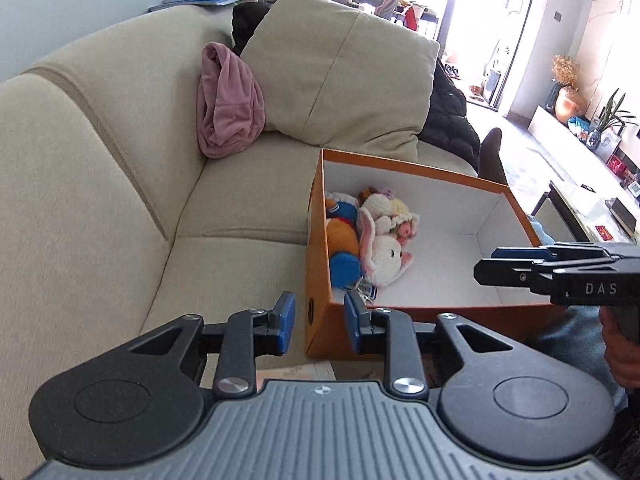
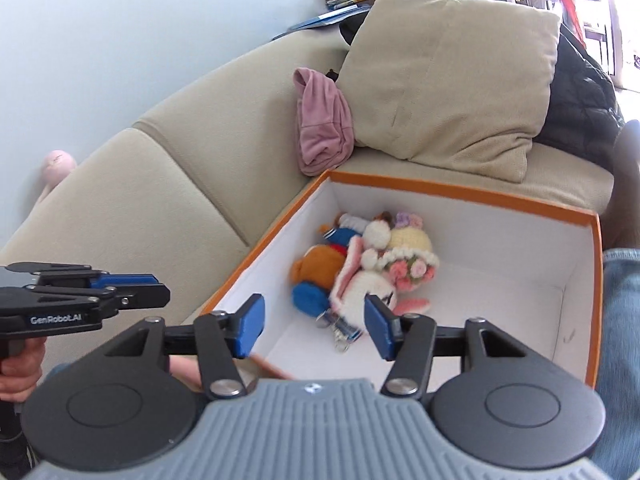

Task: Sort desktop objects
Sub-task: 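Open both tools to release the toys and withdraw from the box, then grasp the pink pompom with the left tool while the right tool grasps the feather toy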

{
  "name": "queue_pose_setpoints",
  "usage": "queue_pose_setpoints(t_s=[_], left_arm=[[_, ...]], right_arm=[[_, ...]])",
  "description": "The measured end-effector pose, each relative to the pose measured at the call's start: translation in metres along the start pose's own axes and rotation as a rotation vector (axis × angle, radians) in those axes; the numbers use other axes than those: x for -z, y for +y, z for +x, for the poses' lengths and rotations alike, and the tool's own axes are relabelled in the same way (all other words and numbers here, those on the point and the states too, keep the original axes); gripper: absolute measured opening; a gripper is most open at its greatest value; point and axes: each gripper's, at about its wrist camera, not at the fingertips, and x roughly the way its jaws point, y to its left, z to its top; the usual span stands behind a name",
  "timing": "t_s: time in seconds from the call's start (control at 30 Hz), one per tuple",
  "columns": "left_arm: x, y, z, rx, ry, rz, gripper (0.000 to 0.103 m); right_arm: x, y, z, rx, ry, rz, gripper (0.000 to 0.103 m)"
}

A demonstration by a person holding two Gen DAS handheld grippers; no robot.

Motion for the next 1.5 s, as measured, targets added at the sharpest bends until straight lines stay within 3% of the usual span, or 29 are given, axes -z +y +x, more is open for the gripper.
queue_pose_setpoints(t_s=[0.1, 0.23, 0.33, 0.47, 0.77, 0.87, 0.97, 1.0, 1.07, 1.1, 1.13, 1.5], left_arm=[[0.015, -0.008, -0.006, 0.015, 0.015, -0.011, 0.032], [0.032, -0.030, -0.007, 0.090, 0.037, -0.003, 0.032], [0.042, -0.055, 0.001, 0.140, 0.067, 0.036, 0.034], [0.052, -0.084, 0.017, 0.183, 0.120, 0.079, 0.038], [0.064, -0.110, 0.024, 0.143, 0.166, 0.112, 0.040], [0.066, -0.106, 0.022, 0.126, 0.172, 0.089, 0.047], [0.068, -0.104, 0.023, 0.114, 0.181, 0.083, 0.047], [0.068, -0.103, 0.023, 0.113, 0.182, 0.081, 0.047], [0.067, -0.102, 0.023, 0.111, 0.182, 0.074, 0.047], [0.067, -0.102, 0.023, 0.110, 0.180, 0.071, 0.047], [0.067, -0.102, 0.023, 0.110, 0.179, 0.069, 0.047], [0.066, -0.099, 0.029, 0.116, 0.179, 0.050, 0.047]], right_arm=[[0.023, 0.002, -0.016, 0.041, 0.013, -0.020, 0.054], [0.052, -0.003, -0.029, 0.116, 0.049, -0.033, 0.050], [0.073, -0.019, -0.039, 0.177, 0.075, -0.005, 0.041], [0.101, -0.033, -0.055, 0.203, 0.124, 0.012, 0.041], [0.137, -0.015, -0.034, 0.175, 0.280, -0.243, 0.042], [0.138, -0.011, -0.016, 0.170, 0.310, -0.270, 0.043], [0.140, -0.007, -0.004, 0.190, 0.317, -0.316, 0.042], [0.141, -0.005, -0.002, 0.194, 0.317, -0.327, 0.042], [0.143, -0.004, 0.003, 0.202, 0.315, -0.334, 0.030], [0.143, -0.005, 0.004, 0.211, 0.315, -0.330, 0.010], [0.143, -0.006, 0.003, 0.219, 0.311, -0.322, 0.001], [0.107, -0.039, -0.060, 0.276, 0.070, -0.133, 0.000]])
